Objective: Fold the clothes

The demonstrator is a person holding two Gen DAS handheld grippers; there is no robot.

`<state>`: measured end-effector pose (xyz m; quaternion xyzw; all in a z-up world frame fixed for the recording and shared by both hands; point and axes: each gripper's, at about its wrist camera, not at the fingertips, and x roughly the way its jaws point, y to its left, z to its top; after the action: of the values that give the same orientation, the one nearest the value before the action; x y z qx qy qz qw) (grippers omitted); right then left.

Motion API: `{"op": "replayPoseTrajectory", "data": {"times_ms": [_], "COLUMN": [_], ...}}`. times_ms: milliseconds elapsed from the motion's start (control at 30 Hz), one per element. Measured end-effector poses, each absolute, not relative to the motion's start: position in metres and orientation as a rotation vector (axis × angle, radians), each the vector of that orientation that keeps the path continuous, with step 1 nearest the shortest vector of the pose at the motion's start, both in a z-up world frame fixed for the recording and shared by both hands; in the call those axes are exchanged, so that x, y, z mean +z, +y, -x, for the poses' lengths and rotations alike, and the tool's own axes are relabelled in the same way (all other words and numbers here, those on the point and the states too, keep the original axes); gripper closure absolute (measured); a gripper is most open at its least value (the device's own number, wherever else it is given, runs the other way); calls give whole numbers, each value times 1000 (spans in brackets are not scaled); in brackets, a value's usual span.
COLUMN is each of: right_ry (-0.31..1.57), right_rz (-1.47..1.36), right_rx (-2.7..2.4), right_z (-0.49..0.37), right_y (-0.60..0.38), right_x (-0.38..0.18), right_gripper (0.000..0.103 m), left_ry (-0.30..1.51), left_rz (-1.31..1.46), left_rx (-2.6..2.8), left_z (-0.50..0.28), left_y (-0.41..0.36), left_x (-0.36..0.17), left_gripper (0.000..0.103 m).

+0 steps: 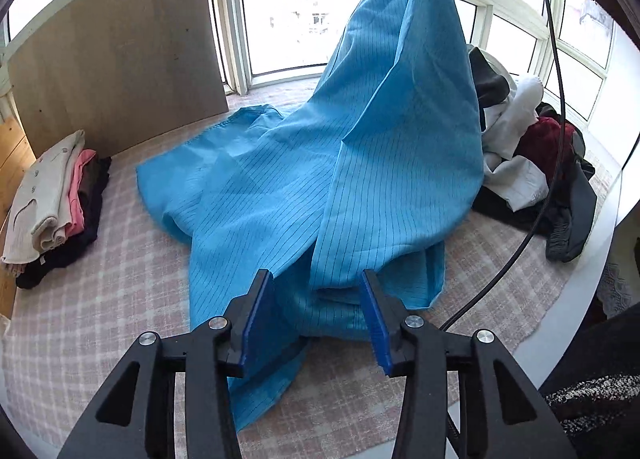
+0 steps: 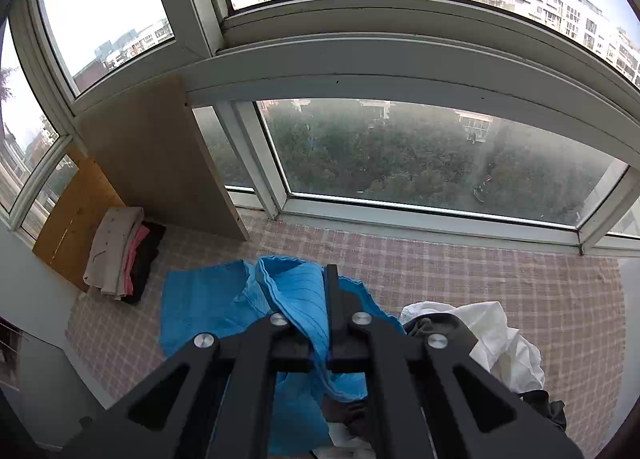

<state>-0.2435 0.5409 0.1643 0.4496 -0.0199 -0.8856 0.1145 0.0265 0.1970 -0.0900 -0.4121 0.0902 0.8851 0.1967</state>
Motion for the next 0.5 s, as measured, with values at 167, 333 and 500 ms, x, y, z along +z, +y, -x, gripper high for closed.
{"op": "replayPoseTrajectory", "data": {"times_ms": [167,333,500], "right_ry": [-65,-37,-37], "right_rz": [-1315,-1322,-1324], "right_rx": [-2584,-2560,-2554], "right_z": [245,242,245], "right_y": [540,536,538], "right_x": [162,158,156], "right_gripper": [100,100,100], "left_ry": [215,324,361], "left_rz": [1219,1280,1297], "left_rx": [2373,2319,2315], "left_z": [-6,20,24], "left_y": [193,208,218], "left_x": [-100,-124,-131], "left_gripper": [52,52,55]}}
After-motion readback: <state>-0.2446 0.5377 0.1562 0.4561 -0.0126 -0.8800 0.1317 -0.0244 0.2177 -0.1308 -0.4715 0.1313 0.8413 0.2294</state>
